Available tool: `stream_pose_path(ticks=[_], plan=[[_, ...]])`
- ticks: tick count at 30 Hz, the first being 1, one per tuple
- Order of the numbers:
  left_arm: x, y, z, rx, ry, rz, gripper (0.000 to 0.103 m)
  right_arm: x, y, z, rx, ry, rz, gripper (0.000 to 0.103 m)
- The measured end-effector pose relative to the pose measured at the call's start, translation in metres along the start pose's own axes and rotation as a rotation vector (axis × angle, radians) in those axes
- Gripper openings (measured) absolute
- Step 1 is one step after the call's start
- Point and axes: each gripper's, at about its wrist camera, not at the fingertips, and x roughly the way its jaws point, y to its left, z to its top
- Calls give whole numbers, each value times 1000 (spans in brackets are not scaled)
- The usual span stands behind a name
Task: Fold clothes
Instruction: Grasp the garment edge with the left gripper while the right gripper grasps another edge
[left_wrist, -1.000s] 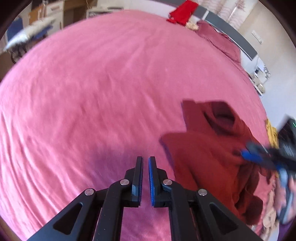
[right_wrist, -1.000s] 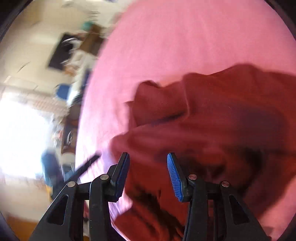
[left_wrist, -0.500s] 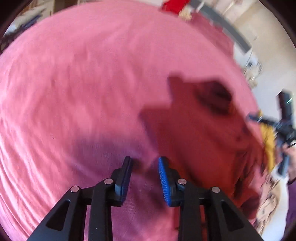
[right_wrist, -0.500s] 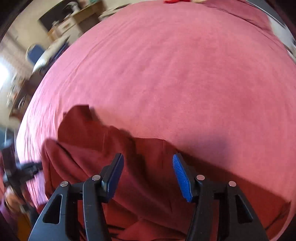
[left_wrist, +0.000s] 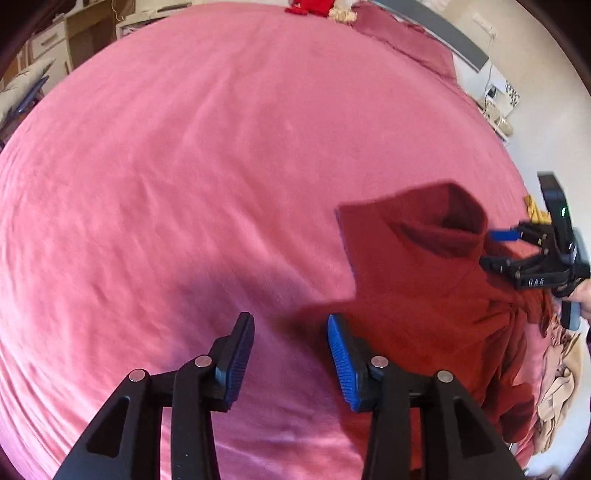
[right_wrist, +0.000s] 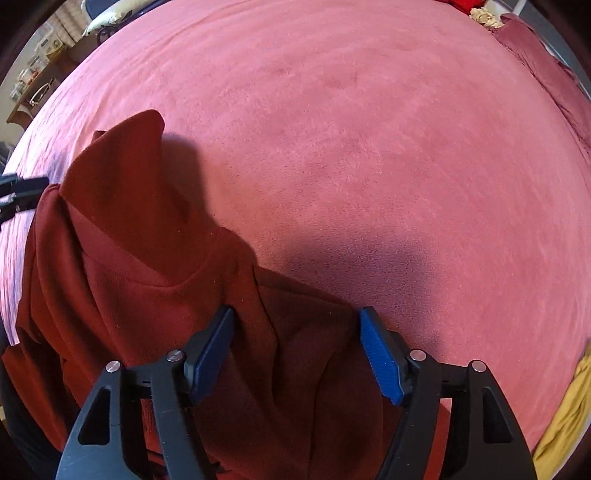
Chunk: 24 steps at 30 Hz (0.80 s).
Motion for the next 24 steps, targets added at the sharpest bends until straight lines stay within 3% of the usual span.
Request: stream_pose_path(ticks=[5,7,10,12,14,15,16,17,18,24], plan=[[24,18,12,-121,73,-130,47,-1,-3,-6,-37,-6,31,72],[31,10,12,-140,87,-237,53,0,-3,-5,-42,1,28,73],[43,-7,7,-119,119,-299,60,0,1,-5,-73,4,8,73],[46,-17,7,-80,104,-279,68,-2,1,-8,-67,-7,-4,70],[33,-24,-6,-53,98,-255,69,-7,-1,-12,-32,-32,-24,53],[23,-28,-13,-37,98,-247,67,-11,-2,-14,-8,-43,-20,35],[13,-31,-21,-21,97,-239,55,-15,-5,-18,22,-54,-9,19],[11,-31,-24,-26,111,-266,25,-21,-8,-21,55,-66,2,14],[10,-30,-27,-31,125,-294,17,-26,-11,-25,88,-78,13,13],[-29,-14,-43,-46,85,-383,16,-85,-21,-67,196,-222,46,12]])
